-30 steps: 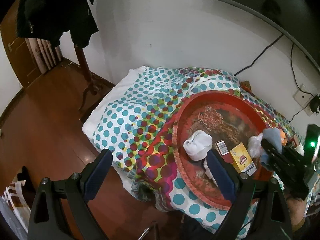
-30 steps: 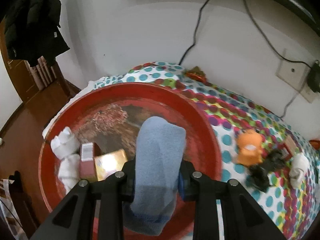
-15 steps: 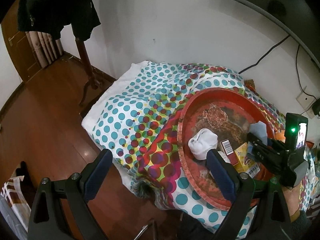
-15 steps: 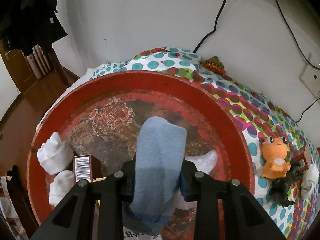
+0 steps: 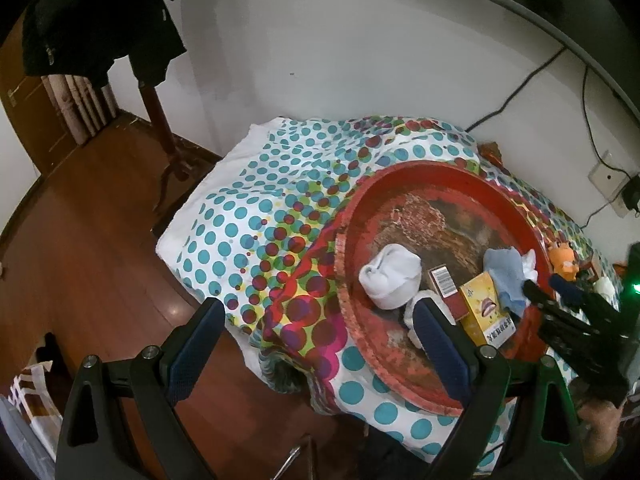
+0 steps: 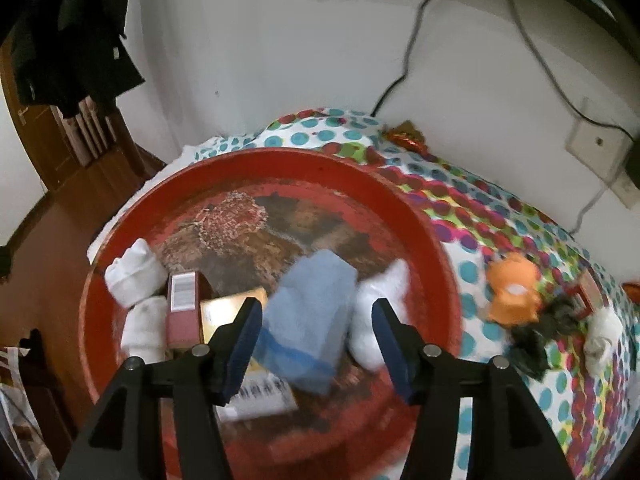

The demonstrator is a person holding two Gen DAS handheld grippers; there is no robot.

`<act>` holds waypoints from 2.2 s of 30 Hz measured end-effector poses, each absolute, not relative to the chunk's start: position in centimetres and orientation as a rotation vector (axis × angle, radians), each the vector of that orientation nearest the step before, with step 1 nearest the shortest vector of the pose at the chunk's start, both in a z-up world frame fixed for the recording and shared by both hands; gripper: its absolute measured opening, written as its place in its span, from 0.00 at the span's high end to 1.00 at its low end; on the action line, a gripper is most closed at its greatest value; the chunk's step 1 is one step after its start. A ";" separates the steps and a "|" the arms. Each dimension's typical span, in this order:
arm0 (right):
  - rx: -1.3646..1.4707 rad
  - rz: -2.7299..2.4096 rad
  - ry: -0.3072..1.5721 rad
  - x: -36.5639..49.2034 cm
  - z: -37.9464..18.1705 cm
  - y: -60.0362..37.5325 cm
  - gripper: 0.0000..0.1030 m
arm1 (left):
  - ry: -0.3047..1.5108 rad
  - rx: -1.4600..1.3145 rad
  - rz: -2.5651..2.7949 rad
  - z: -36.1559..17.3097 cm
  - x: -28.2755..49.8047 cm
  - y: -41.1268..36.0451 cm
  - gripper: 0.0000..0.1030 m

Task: Organize objects
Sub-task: 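Carry the light blue sock onto the red tray and open the right gripper, then move the right gripper to the white rolled sock and grasp it, then move the left gripper to the black plastic bag and grasp it while right holds the white sock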

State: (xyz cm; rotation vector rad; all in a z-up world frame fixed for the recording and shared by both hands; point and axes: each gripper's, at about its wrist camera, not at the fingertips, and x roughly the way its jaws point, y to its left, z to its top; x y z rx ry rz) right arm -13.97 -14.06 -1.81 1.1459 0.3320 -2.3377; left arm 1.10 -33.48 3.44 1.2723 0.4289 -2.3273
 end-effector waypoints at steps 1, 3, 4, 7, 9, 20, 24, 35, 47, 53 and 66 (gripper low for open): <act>1.141 -2.351 0.321 -13.8 -1.6 -13.2 0.43 | 0.424 1.274 -2.332 3.4 1.1 -33.3 0.09; 1.146 -2.395 0.296 -13.8 -1.2 -10.7 0.42 | 0.412 1.283 -2.341 3.4 0.8 -32.7 0.09; 1.155 -2.420 0.286 -14.0 -1.1 -9.4 0.42 | 0.406 1.287 -2.346 3.3 0.7 -32.4 0.09; 1.213 -2.508 0.225 -15.3 -1.4 -4.4 0.42 | 0.375 1.306 -2.364 3.2 0.3 -31.3 0.09; 1.250 -2.580 0.195 -16.3 -1.6 -1.2 0.42 | 0.355 1.319 -2.373 3.1 0.1 -30.6 0.09; 1.417 -2.829 -0.094 -22.5 -2.5 14.0 0.42 | 0.269 1.391 -2.470 1.8 -1.4 -26.5 0.09; 1.455 -2.844 -0.179 -24.7 -3.6 15.7 0.42 | 0.217 1.419 -2.519 1.2 -2.0 -24.5 0.09; 1.496 -2.810 -0.254 -28.5 -6.8 16.0 0.38 | 0.171 1.515 -2.674 0.5 -5.7 -18.0 0.09; 1.314 -2.747 -0.115 -27.3 -7.5 15.1 0.67 | -0.006 1.593 -2.868 -0.4 -11.5 -6.8 0.09; 1.252 -2.790 -0.080 -23.2 -7.4 18.5 0.68 | -0.157 1.646 -3.005 -1.9 -13.9 -0.6 0.09; 1.251 -2.803 -0.021 -18.9 -7.8 22.6 0.68 | -0.371 1.695 -3.049 -5.4 -21.4 4.5 0.12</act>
